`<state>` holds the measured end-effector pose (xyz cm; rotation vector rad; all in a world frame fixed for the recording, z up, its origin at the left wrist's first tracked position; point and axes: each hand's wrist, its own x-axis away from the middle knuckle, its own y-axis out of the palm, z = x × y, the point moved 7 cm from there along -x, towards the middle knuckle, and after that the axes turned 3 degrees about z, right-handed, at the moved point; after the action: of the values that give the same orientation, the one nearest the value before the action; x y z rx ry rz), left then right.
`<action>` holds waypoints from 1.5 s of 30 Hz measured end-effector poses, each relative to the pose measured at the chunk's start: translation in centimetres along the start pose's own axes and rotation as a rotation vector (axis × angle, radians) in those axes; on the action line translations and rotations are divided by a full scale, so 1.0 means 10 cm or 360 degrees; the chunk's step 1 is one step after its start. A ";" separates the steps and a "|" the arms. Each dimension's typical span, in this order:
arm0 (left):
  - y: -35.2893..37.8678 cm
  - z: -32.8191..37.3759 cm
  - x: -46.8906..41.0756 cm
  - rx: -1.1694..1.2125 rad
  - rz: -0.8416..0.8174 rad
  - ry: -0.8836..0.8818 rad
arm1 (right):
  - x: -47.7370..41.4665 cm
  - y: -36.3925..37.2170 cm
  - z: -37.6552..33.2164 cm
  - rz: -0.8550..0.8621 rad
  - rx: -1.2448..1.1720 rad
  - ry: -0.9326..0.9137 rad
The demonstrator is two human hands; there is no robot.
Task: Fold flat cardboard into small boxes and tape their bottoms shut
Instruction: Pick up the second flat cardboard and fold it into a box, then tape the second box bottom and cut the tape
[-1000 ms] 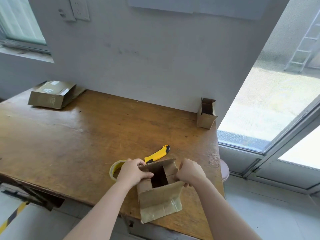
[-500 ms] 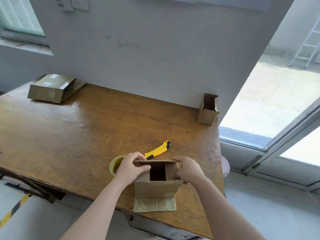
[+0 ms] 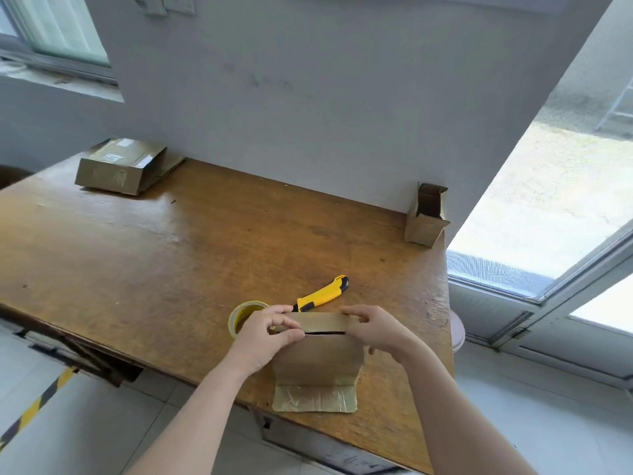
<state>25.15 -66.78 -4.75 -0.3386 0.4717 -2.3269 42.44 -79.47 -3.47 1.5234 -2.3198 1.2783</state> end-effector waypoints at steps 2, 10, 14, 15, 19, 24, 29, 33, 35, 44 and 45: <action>0.02 0.01 0.00 -0.0071 0.0117 0.0039 | 0.04 -0.01 -0.03 -0.0043 -0.0029 0.0011; 0.09 0.01 -0.03 -0.0245 0.0186 0.0113 | 0.07 0.10 -0.28 0.0398 0.0719 -0.0489; 0.13 0.00 -0.04 -0.0308 0.0131 0.0117 | 0.09 0.27 -0.39 0.0503 0.0617 -0.0633; 0.13 -0.01 -0.05 -0.0288 0.0109 0.0117 | 0.08 0.28 -0.39 0.0512 0.0572 -0.0634; -0.16 -0.16 -0.01 -0.0010 0.0492 0.0007 | 0.01 0.25 -0.39 0.0436 0.0480 -0.0571; -0.32 -0.59 0.03 -0.1049 0.0421 -0.0405 | -0.04 0.27 -0.38 0.0409 0.0447 -0.0532; -0.27 -0.69 0.01 -0.1170 0.0420 -0.0306 | -0.08 0.26 -0.35 0.0362 0.0415 -0.0500; -0.37 -0.59 -0.03 -0.0644 0.0674 -0.0243 | -0.09 0.26 -0.34 0.0346 0.0390 -0.0500; -0.38 -0.47 -0.05 -0.0351 0.0710 -0.0120 | -0.09 0.25 -0.33 0.0350 0.0371 -0.0498; -0.16 0.21 0.05 0.0343 0.0725 0.0240 | -0.09 0.24 -0.30 0.0412 0.0195 -0.0473; -0.09 0.22 0.07 0.0332 0.0685 0.0238 | -0.09 0.23 -0.29 0.0415 0.0139 -0.0457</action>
<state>24.95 -67.15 -2.36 0.0378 0.3303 -1.9626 40.04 -76.51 -3.35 1.5629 -2.7555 1.3054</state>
